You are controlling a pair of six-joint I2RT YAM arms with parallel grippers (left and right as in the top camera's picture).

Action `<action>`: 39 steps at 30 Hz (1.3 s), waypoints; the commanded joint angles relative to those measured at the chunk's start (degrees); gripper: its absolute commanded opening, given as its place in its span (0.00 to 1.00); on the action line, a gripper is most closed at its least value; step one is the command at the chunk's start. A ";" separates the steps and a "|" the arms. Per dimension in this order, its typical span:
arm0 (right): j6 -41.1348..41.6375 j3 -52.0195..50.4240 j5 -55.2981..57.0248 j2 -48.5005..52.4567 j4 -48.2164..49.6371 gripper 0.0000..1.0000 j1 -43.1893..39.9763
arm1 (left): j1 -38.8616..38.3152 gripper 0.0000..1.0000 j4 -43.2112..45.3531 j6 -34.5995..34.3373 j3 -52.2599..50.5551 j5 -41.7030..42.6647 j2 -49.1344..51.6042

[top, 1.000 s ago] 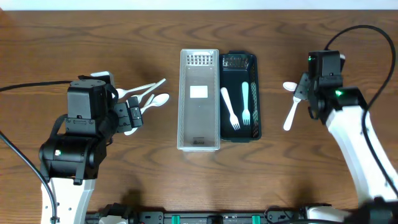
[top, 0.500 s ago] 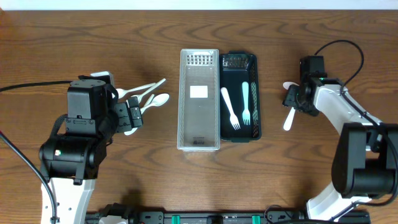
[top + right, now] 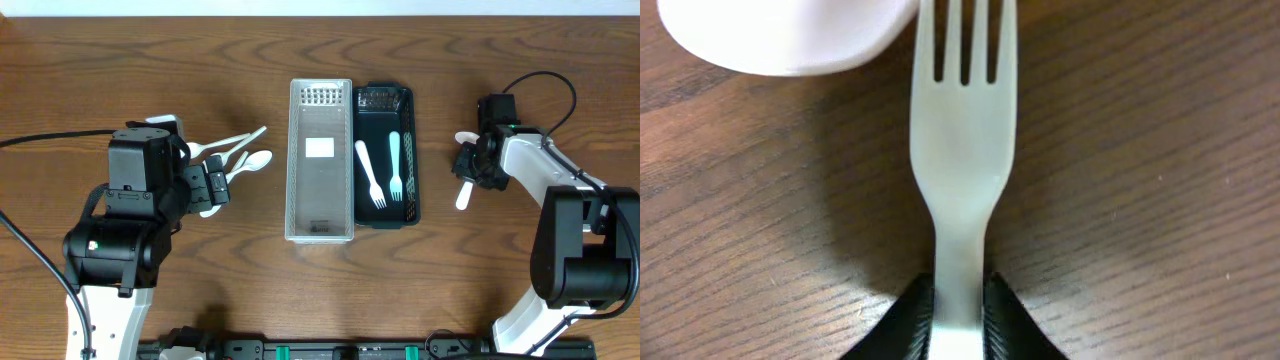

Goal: Pack container
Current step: 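Grasp the remaining white fork with the right gripper, then place the white fork into the black tray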

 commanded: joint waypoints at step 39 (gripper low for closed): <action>-5.31 5.31 -4.94 -10.45 4.74 0.68 27.06 | -0.07 0.98 -0.13 1.01 1.20 -0.09 0.26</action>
